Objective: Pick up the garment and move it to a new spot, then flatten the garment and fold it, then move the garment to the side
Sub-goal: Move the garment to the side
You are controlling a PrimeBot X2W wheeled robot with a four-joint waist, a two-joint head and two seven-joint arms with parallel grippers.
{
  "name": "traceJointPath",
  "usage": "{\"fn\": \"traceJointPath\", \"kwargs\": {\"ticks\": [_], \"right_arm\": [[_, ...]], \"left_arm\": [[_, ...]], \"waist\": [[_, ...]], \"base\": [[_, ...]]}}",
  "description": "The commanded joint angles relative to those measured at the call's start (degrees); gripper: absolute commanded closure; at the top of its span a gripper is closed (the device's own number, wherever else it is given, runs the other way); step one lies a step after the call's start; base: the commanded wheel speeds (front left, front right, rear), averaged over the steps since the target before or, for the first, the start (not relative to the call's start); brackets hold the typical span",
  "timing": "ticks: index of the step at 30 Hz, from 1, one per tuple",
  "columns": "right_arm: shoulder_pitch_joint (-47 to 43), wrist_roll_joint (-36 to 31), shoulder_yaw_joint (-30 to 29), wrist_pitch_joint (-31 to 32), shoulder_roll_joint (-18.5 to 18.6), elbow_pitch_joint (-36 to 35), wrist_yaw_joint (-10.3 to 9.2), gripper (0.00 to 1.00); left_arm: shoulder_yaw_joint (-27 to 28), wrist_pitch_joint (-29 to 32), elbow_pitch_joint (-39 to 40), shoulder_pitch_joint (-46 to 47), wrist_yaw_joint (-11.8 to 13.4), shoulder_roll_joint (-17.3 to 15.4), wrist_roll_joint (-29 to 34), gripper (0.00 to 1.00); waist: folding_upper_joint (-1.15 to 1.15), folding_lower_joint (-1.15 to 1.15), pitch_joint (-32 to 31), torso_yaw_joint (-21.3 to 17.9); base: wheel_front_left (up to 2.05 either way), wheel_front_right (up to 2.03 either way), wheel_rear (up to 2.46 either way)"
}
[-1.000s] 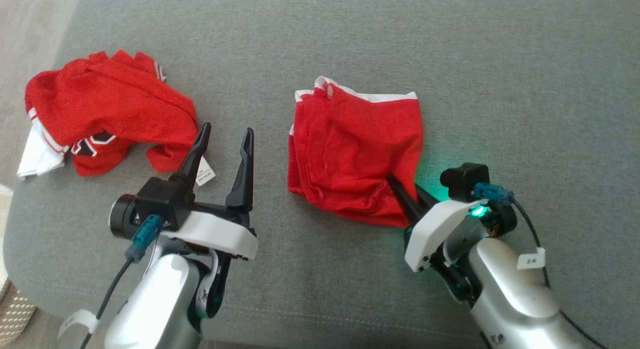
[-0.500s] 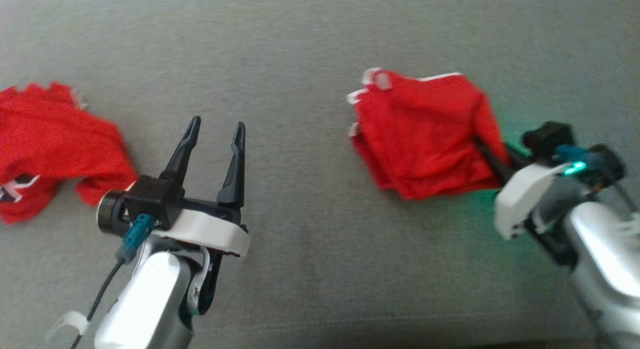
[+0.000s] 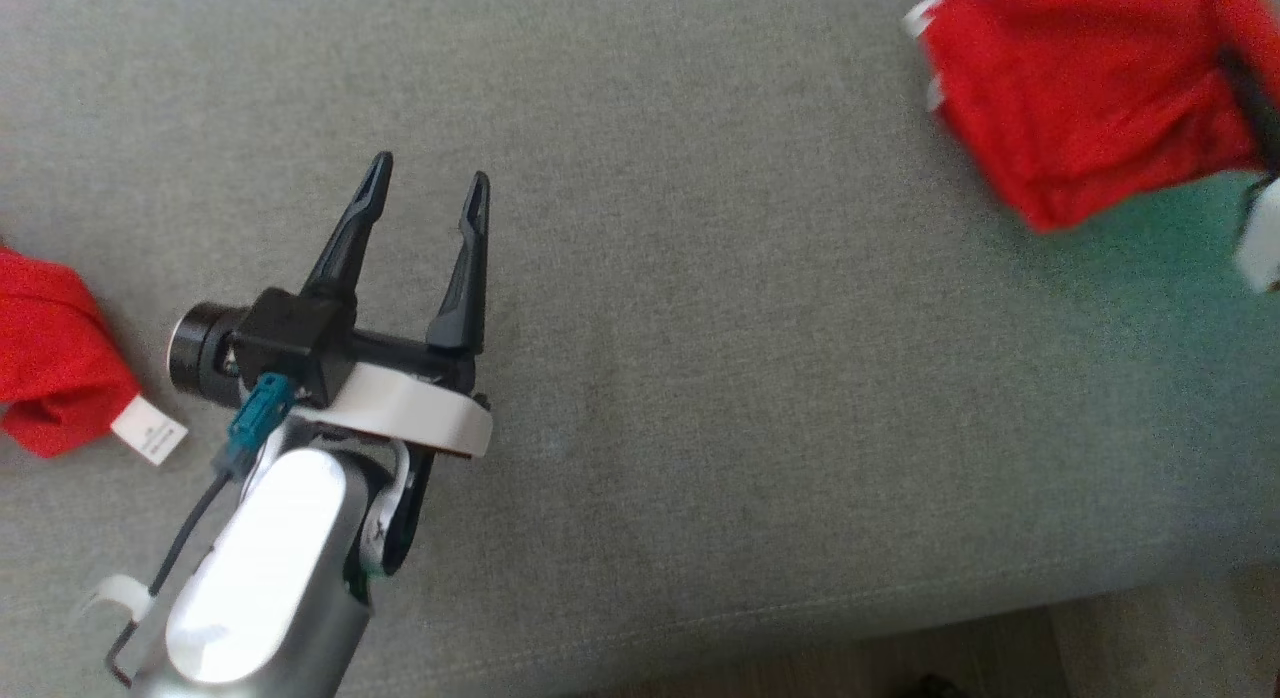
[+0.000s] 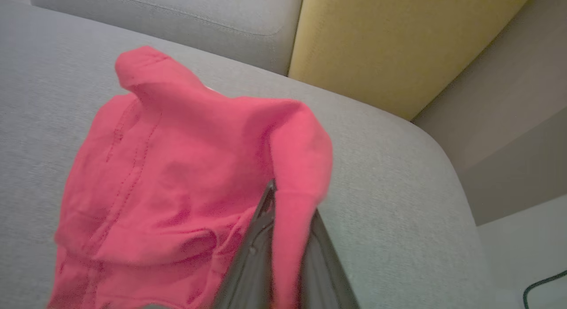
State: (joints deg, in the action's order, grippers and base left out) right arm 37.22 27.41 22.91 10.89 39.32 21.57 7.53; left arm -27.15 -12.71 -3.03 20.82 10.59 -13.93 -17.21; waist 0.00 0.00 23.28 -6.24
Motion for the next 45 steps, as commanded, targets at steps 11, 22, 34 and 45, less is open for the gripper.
{"fn": "traceJointPath", "kwargs": {"ticks": [11,22,34,45], "right_arm": [[4.9,8.84,1.59,-2.37,9.64,4.81,-0.04,1.0],[4.7,12.76,-0.3,-3.6,9.91,7.75,-0.04,1.0],[5.33,15.2,-0.89,-4.74,8.64,8.49,-0.04,0.0],[0.46,12.97,-6.13,-6.65,4.73,5.76,-0.04,0.0]], "left_arm": [[1.72,0.06,2.76,4.24,0.07,-1.75,1.06,0.0],[1.63,0.36,2.81,4.99,0.07,-2.53,1.03,0.0],[1.38,0.69,2.97,5.51,0.3,-3.04,0.75,0.0],[1.66,0.08,2.31,3.72,0.97,-3.21,-0.24,0.0]], "waist": [[0.0,0.0,5.25,-0.27],[0.0,0.0,6.34,-1.92],[0.0,0.0,6.18,-2.08],[0.0,0.0,2.65,-2.38]], "base": [[0.0,0.0,0.0],[0.0,0.0,0.0],[0.0,0.0,0.0],[0.0,0.0,0.0]]}}
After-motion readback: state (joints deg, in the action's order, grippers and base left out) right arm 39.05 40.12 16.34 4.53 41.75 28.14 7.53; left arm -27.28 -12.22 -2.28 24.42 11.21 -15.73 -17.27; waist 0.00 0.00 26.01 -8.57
